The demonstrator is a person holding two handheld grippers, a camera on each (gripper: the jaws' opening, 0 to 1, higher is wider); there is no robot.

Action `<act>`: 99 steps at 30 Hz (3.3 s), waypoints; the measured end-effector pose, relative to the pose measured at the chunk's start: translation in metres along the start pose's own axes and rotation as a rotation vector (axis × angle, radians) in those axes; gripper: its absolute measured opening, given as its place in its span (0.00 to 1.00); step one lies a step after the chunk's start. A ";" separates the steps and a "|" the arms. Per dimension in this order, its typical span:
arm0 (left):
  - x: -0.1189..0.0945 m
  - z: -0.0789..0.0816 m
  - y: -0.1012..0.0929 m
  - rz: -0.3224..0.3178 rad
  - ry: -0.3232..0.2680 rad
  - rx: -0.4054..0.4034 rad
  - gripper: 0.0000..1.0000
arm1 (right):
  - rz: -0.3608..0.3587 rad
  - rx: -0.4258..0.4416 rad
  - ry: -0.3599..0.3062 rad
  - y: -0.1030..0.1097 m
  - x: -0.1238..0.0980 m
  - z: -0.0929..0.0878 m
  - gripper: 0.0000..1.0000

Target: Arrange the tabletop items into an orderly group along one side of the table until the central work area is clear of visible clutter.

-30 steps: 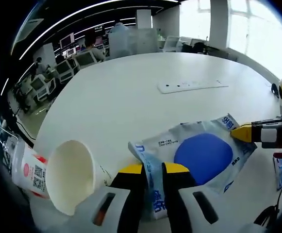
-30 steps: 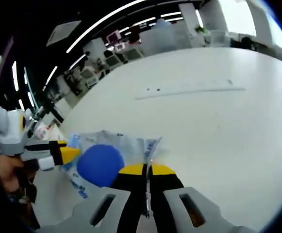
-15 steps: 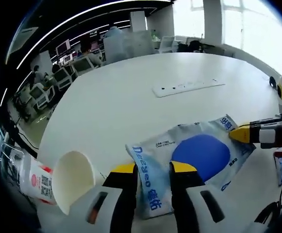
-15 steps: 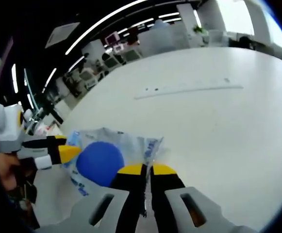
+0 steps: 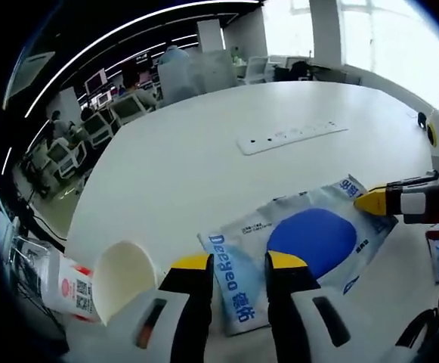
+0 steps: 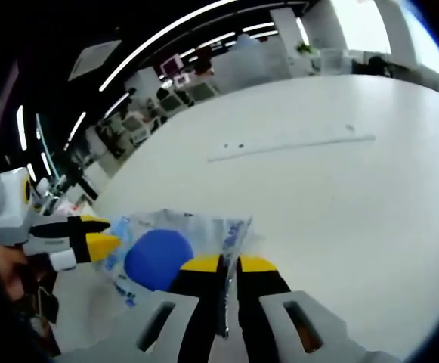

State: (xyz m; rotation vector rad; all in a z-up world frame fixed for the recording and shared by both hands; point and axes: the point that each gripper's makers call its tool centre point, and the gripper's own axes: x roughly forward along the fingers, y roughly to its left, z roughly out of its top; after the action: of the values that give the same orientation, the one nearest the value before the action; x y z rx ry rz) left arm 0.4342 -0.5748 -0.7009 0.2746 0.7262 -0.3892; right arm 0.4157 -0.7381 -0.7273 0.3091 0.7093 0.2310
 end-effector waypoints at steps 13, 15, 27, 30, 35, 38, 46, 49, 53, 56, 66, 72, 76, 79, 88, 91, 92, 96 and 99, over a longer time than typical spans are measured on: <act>-0.005 0.003 -0.003 -0.008 -0.012 -0.004 0.27 | 0.005 -0.029 -0.009 0.001 -0.008 0.005 0.11; -0.006 0.004 -0.002 -0.010 -0.015 -0.015 0.27 | -0.001 -0.032 -0.020 0.000 -0.011 0.008 0.11; -0.024 0.009 -0.016 -0.094 -0.136 -0.085 0.33 | 0.007 -0.080 -0.053 0.009 -0.029 0.011 0.25; -0.032 0.005 -0.019 -0.107 -0.158 -0.091 0.35 | 0.018 -0.124 -0.058 0.016 -0.037 0.008 0.29; -0.043 -0.004 -0.020 -0.126 -0.185 -0.115 0.37 | 0.022 -0.127 -0.059 0.021 -0.047 0.000 0.32; -0.048 -0.012 -0.022 -0.128 -0.182 -0.121 0.37 | 0.025 -0.126 -0.062 0.026 -0.053 -0.006 0.33; -0.060 -0.030 -0.027 -0.135 -0.177 -0.138 0.39 | 0.027 -0.144 -0.053 0.029 -0.070 -0.023 0.34; -0.064 -0.035 -0.029 -0.140 -0.179 -0.150 0.39 | 0.025 -0.146 -0.061 0.029 -0.076 -0.024 0.34; -0.069 -0.039 -0.032 -0.138 -0.185 -0.148 0.39 | 0.019 -0.155 -0.081 0.029 -0.082 -0.022 0.34; -0.074 -0.040 -0.031 -0.135 -0.195 -0.159 0.39 | 0.016 -0.160 -0.089 0.030 -0.086 -0.022 0.34; -0.089 -0.040 -0.035 -0.147 -0.238 -0.165 0.43 | 0.018 -0.184 -0.110 0.036 -0.101 -0.025 0.39; -0.097 -0.043 -0.043 -0.178 -0.256 -0.171 0.47 | 0.015 -0.183 -0.118 0.036 -0.112 -0.029 0.41; -0.103 -0.044 -0.050 -0.193 -0.269 -0.162 0.51 | 0.023 -0.167 -0.129 0.036 -0.117 -0.030 0.45; -0.107 -0.046 -0.055 -0.197 -0.267 -0.146 0.52 | 0.022 -0.170 -0.137 0.038 -0.121 -0.032 0.46; -0.119 -0.044 -0.060 -0.211 -0.286 -0.129 0.58 | 0.028 -0.192 -0.137 0.039 -0.136 -0.042 0.51; -0.124 -0.046 -0.064 -0.217 -0.290 -0.120 0.59 | 0.024 -0.188 -0.137 0.038 -0.141 -0.046 0.52; -0.125 -0.047 -0.065 -0.218 -0.290 -0.118 0.60 | 0.023 -0.189 -0.139 0.038 -0.143 -0.046 0.52; -0.129 -0.049 -0.071 -0.227 -0.289 -0.111 0.61 | 0.019 -0.194 -0.147 0.037 -0.150 -0.049 0.55; -0.133 -0.051 -0.076 -0.236 -0.291 -0.107 0.61 | 0.020 -0.198 -0.148 0.037 -0.155 -0.051 0.56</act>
State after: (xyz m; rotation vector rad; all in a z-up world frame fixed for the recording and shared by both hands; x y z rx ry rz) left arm 0.2805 -0.5907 -0.6538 0.0288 0.4916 -0.5987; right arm 0.2634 -0.7420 -0.6579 0.1426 0.5322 0.2915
